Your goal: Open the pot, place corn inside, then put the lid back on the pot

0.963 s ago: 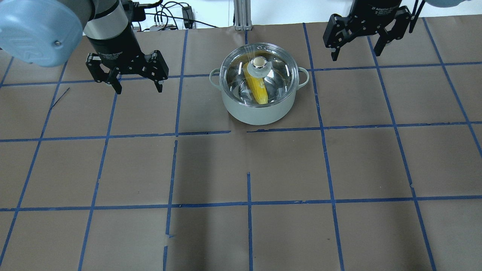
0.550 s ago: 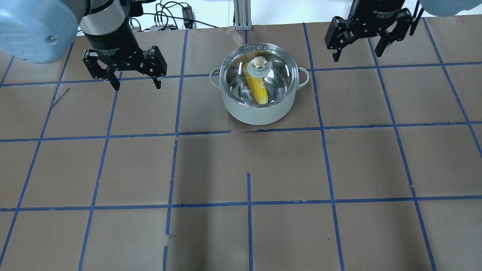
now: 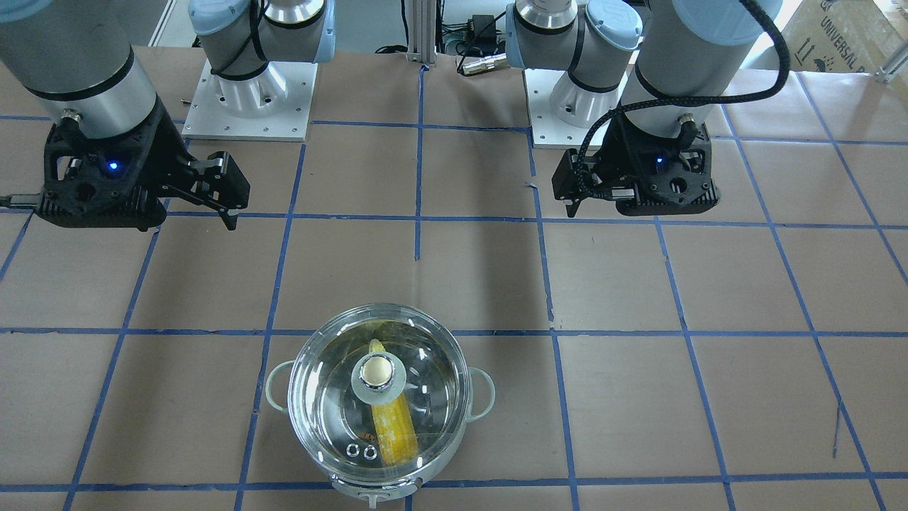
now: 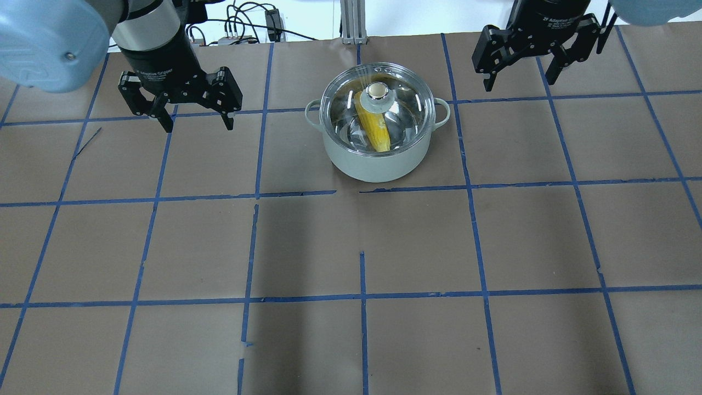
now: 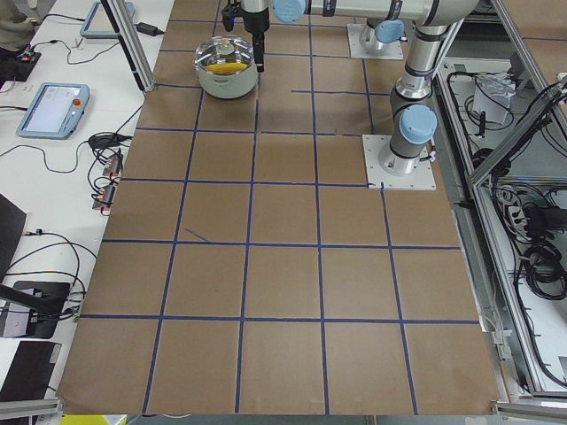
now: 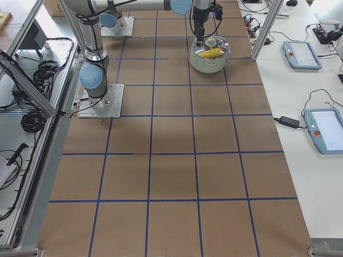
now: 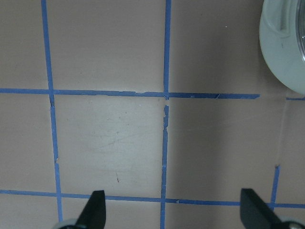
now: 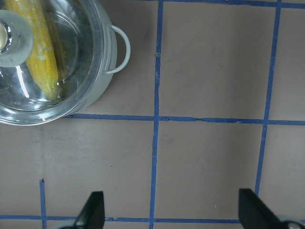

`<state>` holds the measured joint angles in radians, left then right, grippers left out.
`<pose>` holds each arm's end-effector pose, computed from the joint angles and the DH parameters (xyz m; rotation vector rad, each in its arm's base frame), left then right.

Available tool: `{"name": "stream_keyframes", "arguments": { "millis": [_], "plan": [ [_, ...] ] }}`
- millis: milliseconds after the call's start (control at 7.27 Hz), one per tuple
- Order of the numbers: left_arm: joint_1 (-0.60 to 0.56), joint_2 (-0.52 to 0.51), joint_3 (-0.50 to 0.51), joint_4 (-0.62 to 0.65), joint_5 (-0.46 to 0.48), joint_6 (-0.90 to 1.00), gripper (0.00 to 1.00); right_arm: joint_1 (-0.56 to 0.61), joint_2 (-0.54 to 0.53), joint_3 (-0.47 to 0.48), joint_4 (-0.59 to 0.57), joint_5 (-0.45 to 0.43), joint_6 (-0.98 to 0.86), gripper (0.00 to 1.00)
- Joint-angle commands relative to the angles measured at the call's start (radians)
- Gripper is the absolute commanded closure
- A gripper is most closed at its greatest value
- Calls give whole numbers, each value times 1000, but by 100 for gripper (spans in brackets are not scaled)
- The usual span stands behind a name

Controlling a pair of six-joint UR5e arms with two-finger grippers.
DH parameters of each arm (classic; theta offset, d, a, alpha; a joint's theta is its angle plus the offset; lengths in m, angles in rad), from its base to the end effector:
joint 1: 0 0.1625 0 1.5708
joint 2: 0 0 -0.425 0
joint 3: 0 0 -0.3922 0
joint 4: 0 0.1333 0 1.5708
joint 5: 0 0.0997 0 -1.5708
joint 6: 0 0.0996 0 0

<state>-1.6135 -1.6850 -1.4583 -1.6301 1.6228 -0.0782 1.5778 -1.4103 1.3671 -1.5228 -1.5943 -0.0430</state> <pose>-0.1508 -0.5281 0.4787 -0.0523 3.0843 0.0891 0.1349 -0.5580 0.4989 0.0780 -3.1172 -0.0081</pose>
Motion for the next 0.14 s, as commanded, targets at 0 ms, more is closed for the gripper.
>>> {"name": "stream_keyframes", "arguments": {
  "millis": [0],
  "plan": [
    [0,7,1,-1,0,0,0,1,1,1,0,2,-3,0]
  ]
}}
